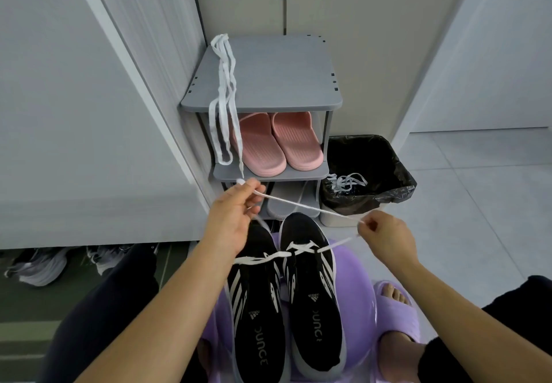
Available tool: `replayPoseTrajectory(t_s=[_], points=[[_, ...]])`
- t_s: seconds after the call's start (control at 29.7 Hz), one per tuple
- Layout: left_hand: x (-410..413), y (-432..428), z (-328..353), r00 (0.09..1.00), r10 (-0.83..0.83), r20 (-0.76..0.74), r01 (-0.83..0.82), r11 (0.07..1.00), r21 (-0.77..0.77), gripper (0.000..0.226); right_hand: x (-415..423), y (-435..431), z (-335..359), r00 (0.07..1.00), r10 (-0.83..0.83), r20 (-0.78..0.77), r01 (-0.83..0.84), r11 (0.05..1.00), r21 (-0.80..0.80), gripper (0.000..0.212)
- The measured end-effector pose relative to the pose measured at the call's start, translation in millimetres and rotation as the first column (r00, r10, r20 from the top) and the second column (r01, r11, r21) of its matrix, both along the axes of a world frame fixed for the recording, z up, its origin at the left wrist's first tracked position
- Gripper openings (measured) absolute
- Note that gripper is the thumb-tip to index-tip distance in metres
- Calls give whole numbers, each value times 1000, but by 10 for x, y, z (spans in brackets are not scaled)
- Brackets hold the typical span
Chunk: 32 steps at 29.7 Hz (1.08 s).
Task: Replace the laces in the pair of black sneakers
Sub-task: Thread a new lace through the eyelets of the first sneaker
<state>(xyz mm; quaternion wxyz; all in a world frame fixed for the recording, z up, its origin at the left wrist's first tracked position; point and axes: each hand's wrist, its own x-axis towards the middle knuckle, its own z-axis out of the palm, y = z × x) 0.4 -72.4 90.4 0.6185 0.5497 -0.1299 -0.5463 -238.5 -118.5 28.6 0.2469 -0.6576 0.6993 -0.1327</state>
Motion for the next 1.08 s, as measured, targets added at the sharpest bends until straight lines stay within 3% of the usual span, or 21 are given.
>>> replayPoseTrajectory(t_s=[0.07,0.1,0.17,0.27,0.37,0.44,0.54,0.64,0.74,0.81,0.88,0.94,1.01,1.08], points=[[14,13,-16,996,-17,89,16,1000,20,14,-30,-13,-75,992,-37,120,13,982,189,11],[-3,29,-26,992,-59,107,56,998,24,15,12,-2,-96,983,26,182,-65,974,216,20],[-89,76,-42,973,-187,135,186,982,17,16,166,51,-41,941,206,268,-242,964,111,36],[-279,140,-64,920,-345,185,353,935,-16,17,438,179,213,815,338,470,-338,937,-86,30],[-380,167,-85,902,-374,216,388,921,-26,19,613,269,422,647,288,707,-410,912,4,19],[-380,163,-78,914,-356,196,367,930,-21,16,634,282,445,624,303,720,-471,881,37,13],[-377,152,-63,917,-342,207,348,937,9,13,572,246,367,753,389,531,-445,895,-24,10],[-316,111,-48,964,-237,120,239,971,-7,15,341,83,227,907,418,46,-398,889,-226,20],[-150,53,6,996,-85,6,85,996,-38,20,19,-98,117,885,255,-389,-302,951,-65,27],[-81,42,30,997,-66,33,67,996,-57,19,-86,-110,73,851,244,-465,-241,968,65,26],[-108,63,29,959,-167,228,179,983,-32,15,-17,-82,28,872,349,-342,-345,936,76,38],[-203,98,-4,887,-300,352,325,946,-12,17,194,14,48,892,452,-1,-450,888,-97,43],[-300,126,-35,825,-418,380,451,892,3,19,426,171,241,810,462,362,-446,885,-133,30],[-345,149,-30,788,-481,385,528,849,-21,20,553,258,401,701,360,615,-452,892,-6,23]])
